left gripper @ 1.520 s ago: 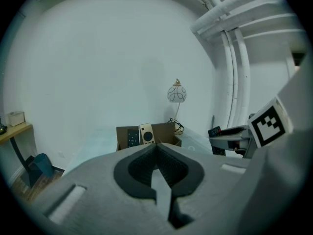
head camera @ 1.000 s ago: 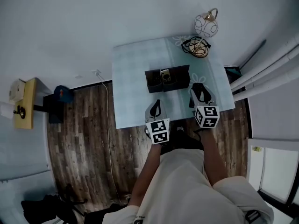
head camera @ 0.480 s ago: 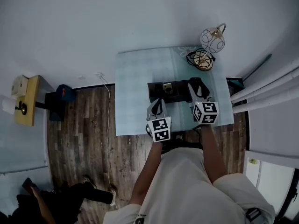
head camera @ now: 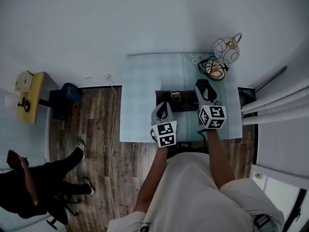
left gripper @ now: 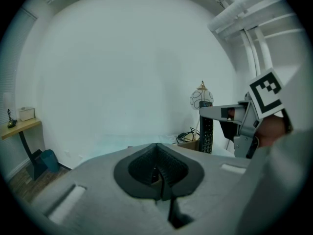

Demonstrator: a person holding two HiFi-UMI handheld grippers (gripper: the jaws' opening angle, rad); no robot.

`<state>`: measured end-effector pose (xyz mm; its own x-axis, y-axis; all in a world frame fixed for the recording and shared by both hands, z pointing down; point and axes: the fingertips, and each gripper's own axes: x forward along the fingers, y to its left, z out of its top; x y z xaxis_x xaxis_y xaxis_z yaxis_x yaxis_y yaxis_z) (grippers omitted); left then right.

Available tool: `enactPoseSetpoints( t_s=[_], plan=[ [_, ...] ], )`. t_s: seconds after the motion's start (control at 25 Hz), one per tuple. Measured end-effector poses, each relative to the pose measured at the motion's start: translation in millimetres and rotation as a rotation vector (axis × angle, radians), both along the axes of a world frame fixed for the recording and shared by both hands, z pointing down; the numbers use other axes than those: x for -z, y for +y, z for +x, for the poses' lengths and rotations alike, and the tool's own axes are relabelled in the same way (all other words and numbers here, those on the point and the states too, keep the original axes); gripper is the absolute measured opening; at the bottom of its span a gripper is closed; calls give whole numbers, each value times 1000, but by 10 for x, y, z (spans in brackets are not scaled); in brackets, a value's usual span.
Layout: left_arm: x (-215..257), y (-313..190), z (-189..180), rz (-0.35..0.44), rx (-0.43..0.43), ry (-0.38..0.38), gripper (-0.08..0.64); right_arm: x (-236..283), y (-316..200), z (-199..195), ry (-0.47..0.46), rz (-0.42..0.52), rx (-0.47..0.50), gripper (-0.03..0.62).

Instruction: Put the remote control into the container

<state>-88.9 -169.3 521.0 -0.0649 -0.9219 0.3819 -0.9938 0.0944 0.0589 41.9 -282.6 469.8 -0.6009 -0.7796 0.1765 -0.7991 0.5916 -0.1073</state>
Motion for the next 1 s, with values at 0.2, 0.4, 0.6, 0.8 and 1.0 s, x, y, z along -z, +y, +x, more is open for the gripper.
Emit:
enactPoseSetpoints(
  t_s=[0.2, 0.4, 0.6, 0.8, 1.0],
  plan=[
    [-91, -34, -11, -7, 9, -3, 5, -192, 13, -58, -24, -12, 23, 218],
    [-174, -72, 34, -15, 0, -7, 5, -421, 68, -91, 2, -34, 35, 218],
    [-213, -141, 97, -12, -14, -8, 5, -695, 104, -71, 53, -81, 31, 218],
    [-254, -193, 138, -16, -24, -6, 5, -942, 141, -45, 104, -129, 27, 215],
    [-288, -212, 168, -22, -36, -1, 5, -944, 123, -60, 111, -130, 22, 216]
  ],
)
